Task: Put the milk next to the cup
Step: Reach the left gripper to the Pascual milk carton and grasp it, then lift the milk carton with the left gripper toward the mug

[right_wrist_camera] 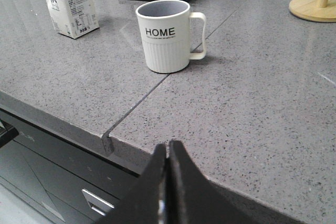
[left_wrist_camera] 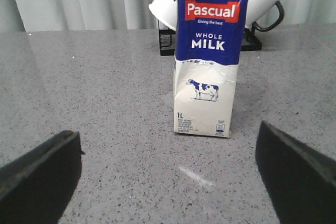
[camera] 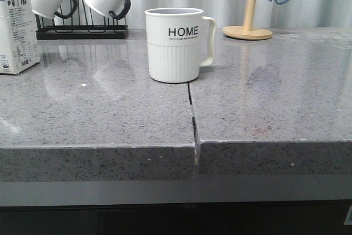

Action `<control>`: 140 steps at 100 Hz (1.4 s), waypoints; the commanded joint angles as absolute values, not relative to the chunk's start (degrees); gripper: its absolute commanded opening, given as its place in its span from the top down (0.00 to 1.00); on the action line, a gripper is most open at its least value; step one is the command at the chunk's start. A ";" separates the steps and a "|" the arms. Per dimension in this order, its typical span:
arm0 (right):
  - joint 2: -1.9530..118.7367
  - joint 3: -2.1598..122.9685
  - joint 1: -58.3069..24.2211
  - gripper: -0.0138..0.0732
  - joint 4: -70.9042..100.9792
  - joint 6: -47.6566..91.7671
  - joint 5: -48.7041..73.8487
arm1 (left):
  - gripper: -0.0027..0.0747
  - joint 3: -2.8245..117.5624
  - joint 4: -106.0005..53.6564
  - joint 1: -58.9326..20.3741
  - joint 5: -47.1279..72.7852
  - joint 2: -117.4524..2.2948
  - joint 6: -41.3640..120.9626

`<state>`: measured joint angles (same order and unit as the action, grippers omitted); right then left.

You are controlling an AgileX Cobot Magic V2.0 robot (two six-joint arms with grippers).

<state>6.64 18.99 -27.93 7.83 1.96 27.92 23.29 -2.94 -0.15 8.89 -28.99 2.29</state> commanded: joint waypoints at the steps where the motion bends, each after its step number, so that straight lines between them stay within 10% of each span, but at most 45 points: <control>1: 7.36 20.45 -27.72 0.86 7.43 2.37 23.85 | 0.15 25.38 -3.25 -0.20 0.00 -32.20 1.86; 140: 7.36 20.45 -27.72 0.86 7.43 2.37 23.85 | 0.18 46.34 -8.17 -7.68 -22.75 -78.16 1.94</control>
